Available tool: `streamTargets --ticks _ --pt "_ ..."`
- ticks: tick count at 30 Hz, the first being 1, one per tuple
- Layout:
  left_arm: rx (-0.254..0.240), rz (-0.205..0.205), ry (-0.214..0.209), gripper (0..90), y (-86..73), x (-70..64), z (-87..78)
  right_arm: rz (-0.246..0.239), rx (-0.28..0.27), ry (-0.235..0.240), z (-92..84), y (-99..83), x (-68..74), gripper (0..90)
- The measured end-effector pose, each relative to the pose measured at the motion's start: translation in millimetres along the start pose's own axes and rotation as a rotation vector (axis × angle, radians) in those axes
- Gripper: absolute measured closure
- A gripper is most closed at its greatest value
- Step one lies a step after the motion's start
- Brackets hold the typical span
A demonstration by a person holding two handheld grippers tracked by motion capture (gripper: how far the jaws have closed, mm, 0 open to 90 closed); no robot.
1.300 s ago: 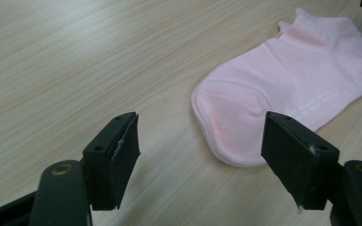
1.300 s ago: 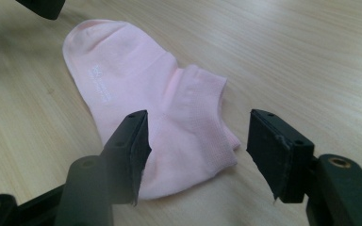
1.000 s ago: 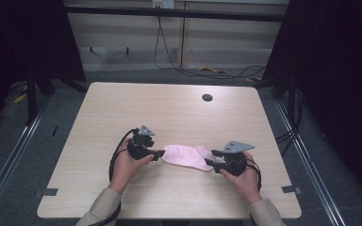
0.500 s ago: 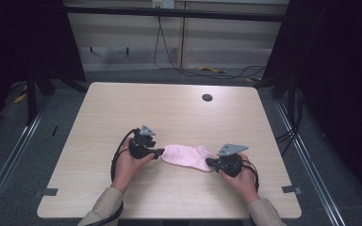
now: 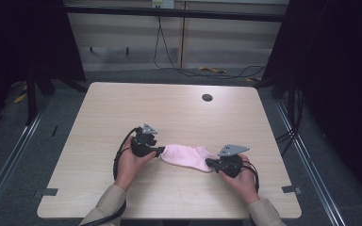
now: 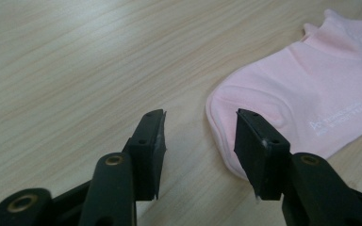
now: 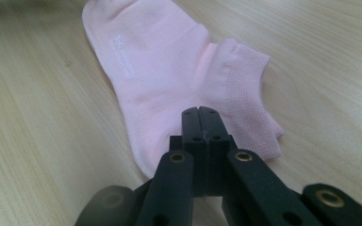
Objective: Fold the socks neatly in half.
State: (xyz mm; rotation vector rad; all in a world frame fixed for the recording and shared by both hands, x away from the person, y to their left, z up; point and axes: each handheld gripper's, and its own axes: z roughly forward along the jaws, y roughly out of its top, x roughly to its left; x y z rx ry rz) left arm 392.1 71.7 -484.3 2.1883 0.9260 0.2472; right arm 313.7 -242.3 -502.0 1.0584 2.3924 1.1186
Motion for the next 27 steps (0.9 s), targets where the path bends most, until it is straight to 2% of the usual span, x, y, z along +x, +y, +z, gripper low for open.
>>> streamTargets --ticks 10,15,27 --pt "0.019 0.011 0.011 58.6 -1.3 -4.3 7.0 -0.009 0.001 -0.011 -0.1 -0.1 1.6 90.0" --pt "0.027 -0.006 0.002 58.7 -3.2 -5.4 9.8 -0.012 -0.001 -0.016 0.1 -0.1 2.2 90.0" --pt "0.053 -0.014 0.008 58.9 -5.4 -8.0 11.9 -0.019 0.001 -0.022 -0.1 -0.2 3.3 90.0"
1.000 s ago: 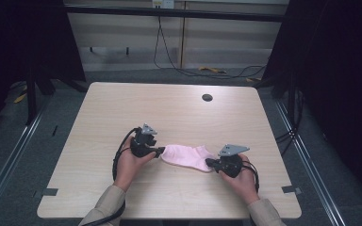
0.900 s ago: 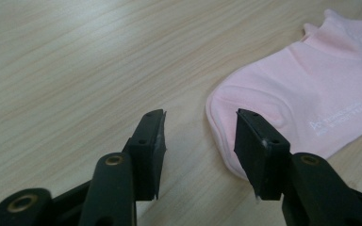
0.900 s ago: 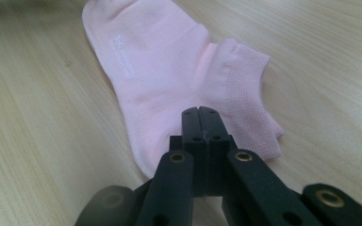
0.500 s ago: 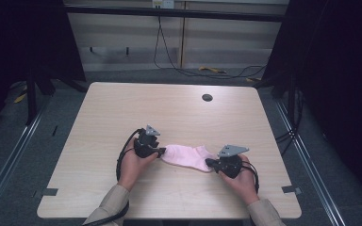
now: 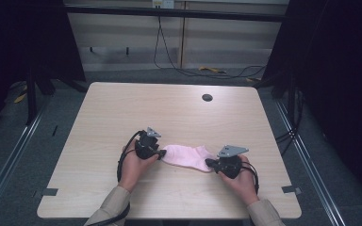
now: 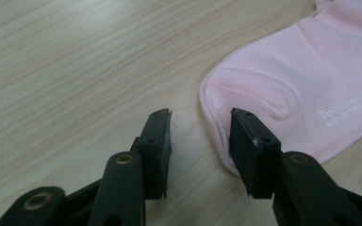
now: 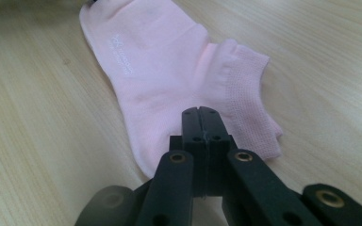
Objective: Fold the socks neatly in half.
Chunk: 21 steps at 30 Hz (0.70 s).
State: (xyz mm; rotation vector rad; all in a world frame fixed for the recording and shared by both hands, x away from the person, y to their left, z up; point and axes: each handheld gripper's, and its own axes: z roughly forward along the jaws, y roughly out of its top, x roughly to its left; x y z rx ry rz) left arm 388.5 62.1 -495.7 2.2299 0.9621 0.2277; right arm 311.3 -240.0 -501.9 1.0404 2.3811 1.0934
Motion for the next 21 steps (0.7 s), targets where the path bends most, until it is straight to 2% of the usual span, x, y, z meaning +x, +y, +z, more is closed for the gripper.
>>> streamTargets --ticks 4,8,12,16,21 --pt "0.013 0.006 -0.002 60.5 1.1 -2.5 -0.5 0.001 -0.001 -0.002 0.1 -0.1 0.4 90.0" --pt "0.029 0.001 -0.023 73.5 2.8 -5.3 -0.5 0.003 -0.001 -0.003 0.1 -0.1 0.6 90.0" --pt "0.037 0.001 -0.034 78.8 3.4 -5.7 -0.9 -0.002 0.000 -0.004 0.1 -0.1 0.7 90.0" --pt "0.039 -0.029 -0.032 86.5 4.8 -8.8 -0.4 -0.004 0.000 -0.005 0.0 -0.1 1.0 90.0" --pt "0.036 -0.067 -0.045 87.9 5.5 -7.3 -2.7 -0.008 -0.002 -0.007 0.1 -0.1 1.2 90.0"
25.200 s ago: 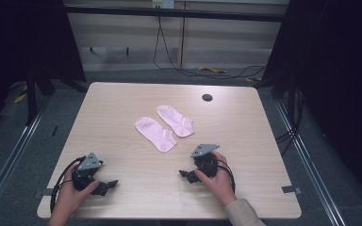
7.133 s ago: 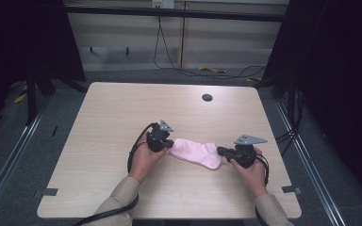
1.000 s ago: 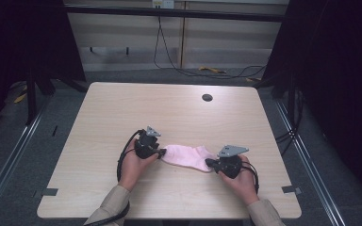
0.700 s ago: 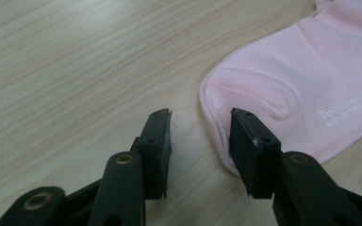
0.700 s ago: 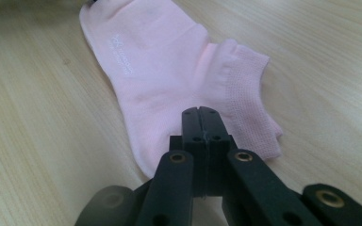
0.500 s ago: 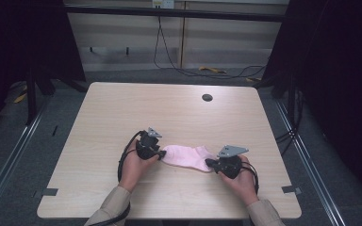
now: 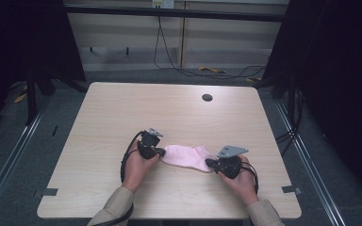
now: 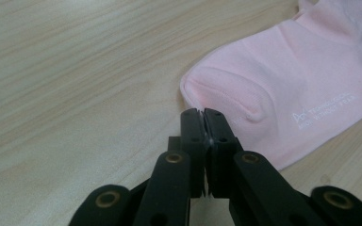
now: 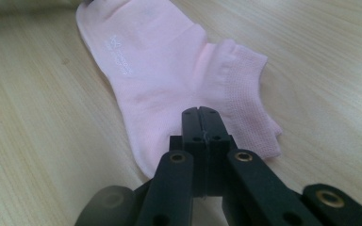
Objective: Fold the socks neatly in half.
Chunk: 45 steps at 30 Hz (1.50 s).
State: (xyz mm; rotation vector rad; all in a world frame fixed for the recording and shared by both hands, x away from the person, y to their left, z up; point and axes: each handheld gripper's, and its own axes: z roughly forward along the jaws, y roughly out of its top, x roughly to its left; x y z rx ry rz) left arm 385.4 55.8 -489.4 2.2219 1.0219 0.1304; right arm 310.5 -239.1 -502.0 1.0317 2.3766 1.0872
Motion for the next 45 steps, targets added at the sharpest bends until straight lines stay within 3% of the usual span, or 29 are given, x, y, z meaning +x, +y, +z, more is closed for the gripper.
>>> streamTargets --ticks 9,19,45 --pt "-0.038 -0.006 -0.015 88.4 8.3 -1.6 -16.5 0.015 0.000 0.012 -0.2 0.0 1.7 90.0" --pt "-0.051 0.016 -0.033 88.5 18.6 -9.2 -29.5 0.012 0.000 0.020 1.0 1.0 3.9 90.0" --pt "-0.059 0.084 -0.071 88.6 38.8 -34.3 -36.8 0.025 -0.002 0.024 4.4 3.6 9.5 90.0"
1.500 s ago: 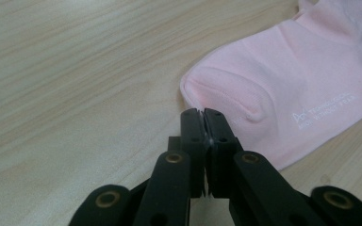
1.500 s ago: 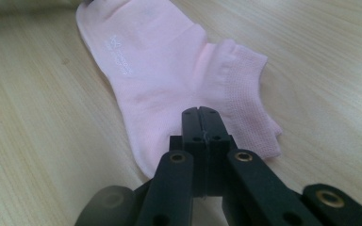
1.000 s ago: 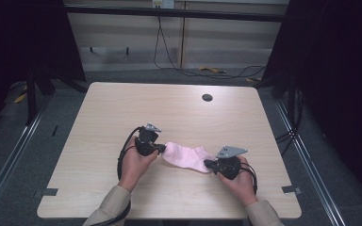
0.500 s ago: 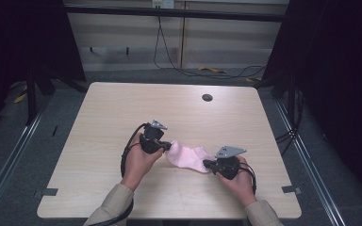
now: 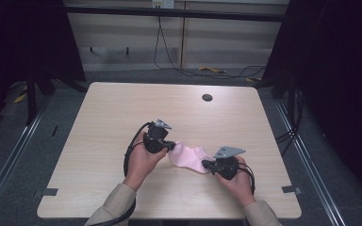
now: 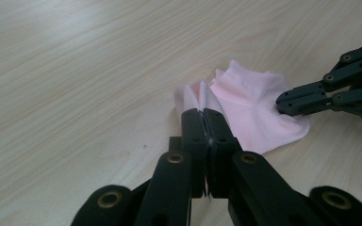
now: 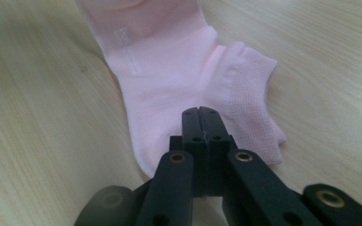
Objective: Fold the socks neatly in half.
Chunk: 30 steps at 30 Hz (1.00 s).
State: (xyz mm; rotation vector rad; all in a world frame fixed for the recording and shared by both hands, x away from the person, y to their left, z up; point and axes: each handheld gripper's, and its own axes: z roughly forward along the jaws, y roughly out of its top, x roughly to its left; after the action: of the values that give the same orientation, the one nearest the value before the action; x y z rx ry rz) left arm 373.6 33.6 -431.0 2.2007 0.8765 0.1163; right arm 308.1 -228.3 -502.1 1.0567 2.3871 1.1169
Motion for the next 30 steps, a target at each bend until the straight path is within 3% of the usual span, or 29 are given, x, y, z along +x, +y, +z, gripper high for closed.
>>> streamTargets --ticks 20,30 --pt "0.012 0.041 -0.033 88.6 11.4 -19.5 9.2 -0.037 0.001 0.003 5.1 4.9 7.0 90.0" --pt "0.022 0.035 -0.017 88.6 8.6 -15.8 11.1 -0.006 -0.040 -0.007 -8.5 6.2 -0.5 90.0"
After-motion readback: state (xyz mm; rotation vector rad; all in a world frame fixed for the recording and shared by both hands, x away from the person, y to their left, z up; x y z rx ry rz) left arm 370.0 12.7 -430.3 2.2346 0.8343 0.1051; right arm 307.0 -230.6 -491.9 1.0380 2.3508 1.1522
